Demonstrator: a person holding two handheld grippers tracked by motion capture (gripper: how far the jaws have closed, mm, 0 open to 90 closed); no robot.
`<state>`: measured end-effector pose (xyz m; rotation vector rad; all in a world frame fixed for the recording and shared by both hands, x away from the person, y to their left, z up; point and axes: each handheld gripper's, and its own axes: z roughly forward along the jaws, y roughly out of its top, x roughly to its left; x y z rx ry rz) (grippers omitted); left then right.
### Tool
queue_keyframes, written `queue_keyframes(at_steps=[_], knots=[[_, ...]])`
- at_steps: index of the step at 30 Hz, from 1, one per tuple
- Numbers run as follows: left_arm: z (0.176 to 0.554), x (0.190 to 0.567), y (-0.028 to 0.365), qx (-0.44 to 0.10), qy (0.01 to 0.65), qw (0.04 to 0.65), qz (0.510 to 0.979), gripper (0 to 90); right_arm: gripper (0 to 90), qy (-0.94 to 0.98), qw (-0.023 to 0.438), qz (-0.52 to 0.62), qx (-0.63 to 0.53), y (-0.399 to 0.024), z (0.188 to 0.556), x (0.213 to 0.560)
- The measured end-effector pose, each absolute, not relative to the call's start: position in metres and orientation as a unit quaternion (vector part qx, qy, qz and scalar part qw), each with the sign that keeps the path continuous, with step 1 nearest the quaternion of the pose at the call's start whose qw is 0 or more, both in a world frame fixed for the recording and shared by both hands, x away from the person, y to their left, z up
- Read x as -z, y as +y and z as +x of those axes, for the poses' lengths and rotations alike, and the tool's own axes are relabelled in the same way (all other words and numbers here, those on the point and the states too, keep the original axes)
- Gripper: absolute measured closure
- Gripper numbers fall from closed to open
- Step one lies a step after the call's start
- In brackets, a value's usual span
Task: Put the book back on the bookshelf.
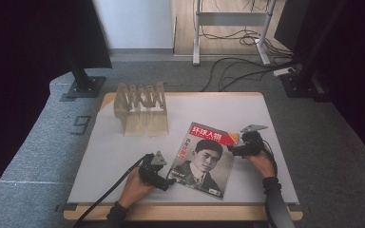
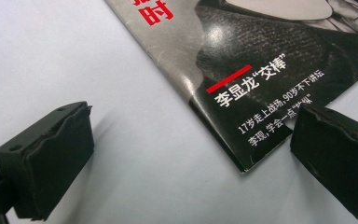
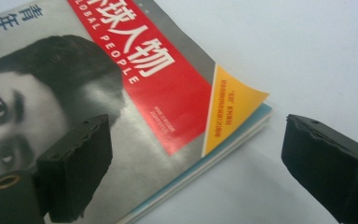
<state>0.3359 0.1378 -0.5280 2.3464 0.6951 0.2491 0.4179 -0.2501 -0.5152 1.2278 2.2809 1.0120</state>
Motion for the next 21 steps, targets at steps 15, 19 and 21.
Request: queue_keyframes(at_steps=[15,19,21], knots=[[0.336,0.529,0.138,-0.095,0.265,0.334,0.899,0.0,12.5,0.805,0.158,0.453,-0.347,-0.254,0.449,0.519],[0.336,0.529,0.138,-0.096,0.265,0.334,0.899,0.0,15.4,0.798,0.149,0.463,-0.355,-0.254,0.458,0.52],[0.336,0.529,0.138,-0.095,0.265,0.334,0.899,0.0,17.3,0.797,0.147,0.464,-0.358,-0.254,0.46,0.52]])
